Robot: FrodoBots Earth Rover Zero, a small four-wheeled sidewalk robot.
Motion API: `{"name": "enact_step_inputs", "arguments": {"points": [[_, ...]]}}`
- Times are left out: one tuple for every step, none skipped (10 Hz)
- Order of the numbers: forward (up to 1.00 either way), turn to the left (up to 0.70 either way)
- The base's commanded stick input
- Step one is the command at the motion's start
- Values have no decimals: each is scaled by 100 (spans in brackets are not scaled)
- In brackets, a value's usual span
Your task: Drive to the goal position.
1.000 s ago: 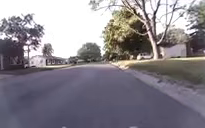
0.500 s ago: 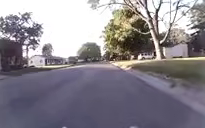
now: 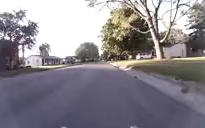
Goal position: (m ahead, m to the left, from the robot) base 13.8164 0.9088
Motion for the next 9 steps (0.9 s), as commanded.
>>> {"name": "enact_step_inputs", "arguments": {"points": [[100, 0], [100, 0], [100, 0], [100, 0], [100, 0], [100, 0], [100, 0], [100, 0], [100, 0]]}}
